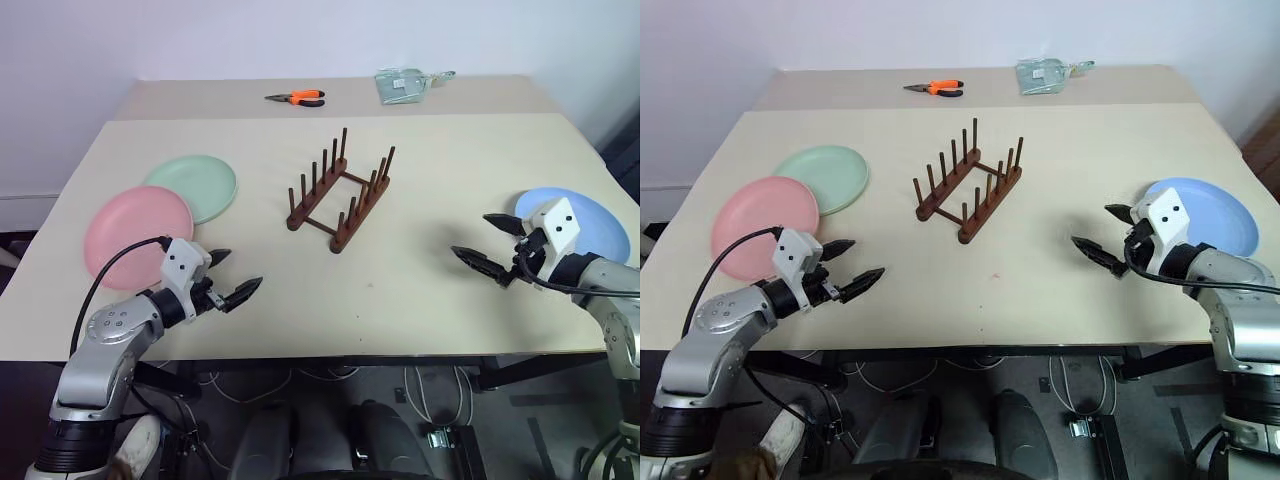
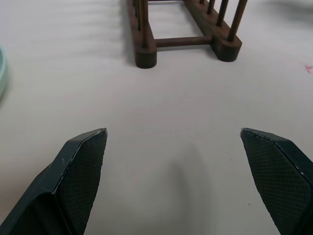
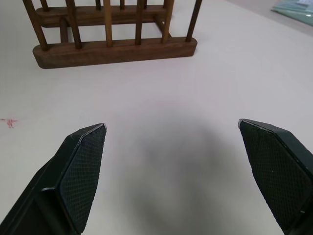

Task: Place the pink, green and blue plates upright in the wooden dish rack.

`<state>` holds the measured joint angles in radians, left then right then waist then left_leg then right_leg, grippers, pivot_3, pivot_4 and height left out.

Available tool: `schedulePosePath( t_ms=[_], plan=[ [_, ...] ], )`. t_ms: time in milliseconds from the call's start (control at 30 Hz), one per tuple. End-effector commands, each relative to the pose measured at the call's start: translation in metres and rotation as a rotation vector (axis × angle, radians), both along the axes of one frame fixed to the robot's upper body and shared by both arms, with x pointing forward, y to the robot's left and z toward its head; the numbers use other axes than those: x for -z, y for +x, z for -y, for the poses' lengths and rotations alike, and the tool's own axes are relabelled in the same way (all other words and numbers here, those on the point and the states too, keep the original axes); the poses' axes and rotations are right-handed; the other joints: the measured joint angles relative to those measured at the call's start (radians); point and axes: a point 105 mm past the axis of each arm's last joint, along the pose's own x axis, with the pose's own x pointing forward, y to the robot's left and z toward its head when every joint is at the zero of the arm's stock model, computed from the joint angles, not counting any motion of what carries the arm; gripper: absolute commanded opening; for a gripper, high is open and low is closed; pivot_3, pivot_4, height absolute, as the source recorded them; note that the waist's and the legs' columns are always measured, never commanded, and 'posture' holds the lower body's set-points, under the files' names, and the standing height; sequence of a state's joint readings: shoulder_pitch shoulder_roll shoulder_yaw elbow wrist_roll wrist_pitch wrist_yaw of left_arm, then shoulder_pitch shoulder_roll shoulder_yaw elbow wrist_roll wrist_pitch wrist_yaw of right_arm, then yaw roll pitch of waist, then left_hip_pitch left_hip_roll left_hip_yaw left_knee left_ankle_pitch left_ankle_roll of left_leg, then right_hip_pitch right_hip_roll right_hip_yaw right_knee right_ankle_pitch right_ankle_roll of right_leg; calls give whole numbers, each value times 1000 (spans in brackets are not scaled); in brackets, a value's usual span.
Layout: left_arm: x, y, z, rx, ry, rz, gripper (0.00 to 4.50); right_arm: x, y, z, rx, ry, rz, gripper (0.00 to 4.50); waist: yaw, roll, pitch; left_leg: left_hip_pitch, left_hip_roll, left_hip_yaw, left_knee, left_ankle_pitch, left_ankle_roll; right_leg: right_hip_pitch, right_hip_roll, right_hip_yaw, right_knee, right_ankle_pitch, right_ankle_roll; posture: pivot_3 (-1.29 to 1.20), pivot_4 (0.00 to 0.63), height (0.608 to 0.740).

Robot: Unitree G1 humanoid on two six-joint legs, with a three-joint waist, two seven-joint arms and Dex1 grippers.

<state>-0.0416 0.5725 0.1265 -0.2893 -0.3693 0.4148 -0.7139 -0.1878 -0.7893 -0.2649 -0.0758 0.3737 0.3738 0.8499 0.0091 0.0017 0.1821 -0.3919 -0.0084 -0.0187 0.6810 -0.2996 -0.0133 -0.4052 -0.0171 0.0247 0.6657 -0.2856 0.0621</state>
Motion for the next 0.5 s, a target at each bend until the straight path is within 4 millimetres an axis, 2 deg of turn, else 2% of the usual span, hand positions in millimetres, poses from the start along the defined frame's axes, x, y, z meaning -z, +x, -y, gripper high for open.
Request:
schedulePosePath(
  t_ms=[33,233,400,500],
  plan=[
    [-7,-2,8,16,15,36,4486,-11,6,-7,-13,-4,62,4441,0,0,0,0,0,0,0,0,0,0,0,0,0,0,0,0,150,740],
    [-4,-7,15,11,14,31,4486,-8,15,-21,-34,0,78,4441,-2,0,0,0,0,0,0,0,0,0,0,0,0,0,0,0,150,740],
    [0,-7,32,43,12,29,4486,-5,10,-31,-69,-4,67,4441,3,0,0,0,0,0,0,0,0,0,0,0,0,0,0,0,150,740],
    [10,-2,44,26,13,8,4486,2,3,-44,-102,1,50,4441,3,0,0,0,0,0,0,0,0,0,0,0,0,0,0,0,150,740]
  ],
)
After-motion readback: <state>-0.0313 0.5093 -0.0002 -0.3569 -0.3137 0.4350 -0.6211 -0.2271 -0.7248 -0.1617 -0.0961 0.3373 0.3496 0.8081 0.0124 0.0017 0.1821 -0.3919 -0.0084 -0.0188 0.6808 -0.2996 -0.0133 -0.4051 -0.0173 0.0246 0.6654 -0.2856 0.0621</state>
